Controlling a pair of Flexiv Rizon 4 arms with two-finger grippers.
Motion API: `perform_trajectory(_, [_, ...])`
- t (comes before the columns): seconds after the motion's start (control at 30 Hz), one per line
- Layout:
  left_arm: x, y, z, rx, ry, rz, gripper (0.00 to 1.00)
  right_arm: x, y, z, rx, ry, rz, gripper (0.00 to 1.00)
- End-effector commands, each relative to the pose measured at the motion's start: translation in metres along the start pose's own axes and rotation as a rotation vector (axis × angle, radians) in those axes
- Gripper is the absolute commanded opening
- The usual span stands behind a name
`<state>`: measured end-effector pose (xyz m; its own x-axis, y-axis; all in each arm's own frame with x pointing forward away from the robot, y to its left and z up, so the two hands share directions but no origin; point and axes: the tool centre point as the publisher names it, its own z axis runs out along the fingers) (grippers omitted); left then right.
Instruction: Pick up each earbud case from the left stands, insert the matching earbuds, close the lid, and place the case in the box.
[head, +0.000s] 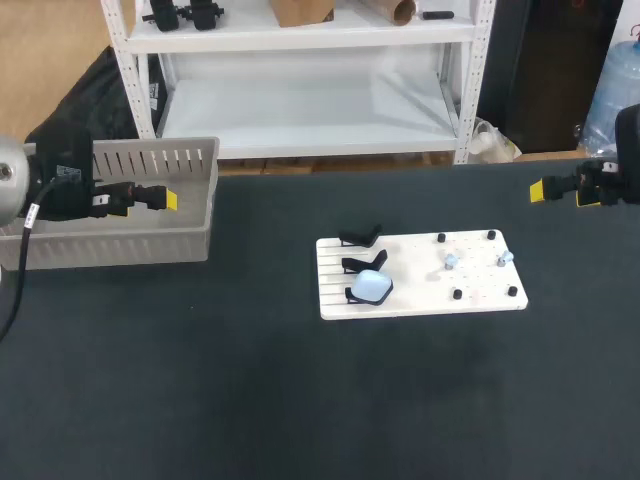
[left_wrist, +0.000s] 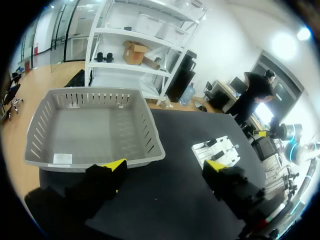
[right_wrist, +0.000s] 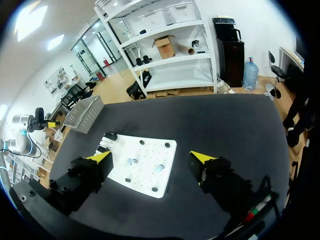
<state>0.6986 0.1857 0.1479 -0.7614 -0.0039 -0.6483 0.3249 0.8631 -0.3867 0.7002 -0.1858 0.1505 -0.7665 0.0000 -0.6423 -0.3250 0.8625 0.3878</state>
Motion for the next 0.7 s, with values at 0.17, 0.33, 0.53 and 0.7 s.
perform_trajectory(0.17, [-0.002, -0.001, 0.0, -0.005, 0.006, 0.0, 1.0, 0.0, 0.0, 0.0, 0.0, 0.0, -0.001, 1.0])
perform_trajectory(0.33, [-0.002, -0.001, 0.0, -0.005, 0.006, 0.0, 1.0, 0.0, 0.0, 0.0, 0.0, 0.0, -0.001, 1.0])
perform_trajectory(0.53, [-0.002, -0.001, 0.0, -0.005, 0.006, 0.0, 1.0, 0.0, 0.0, 0.0, 0.0, 0.0, -0.001, 1.0])
perform_trajectory(0.7, [-0.007, -0.023, 0.007, 0.061, 0.012, 0.156, 1.0, 0.0, 0.0, 0.0, 0.0, 0.0, -0.001, 1.0])
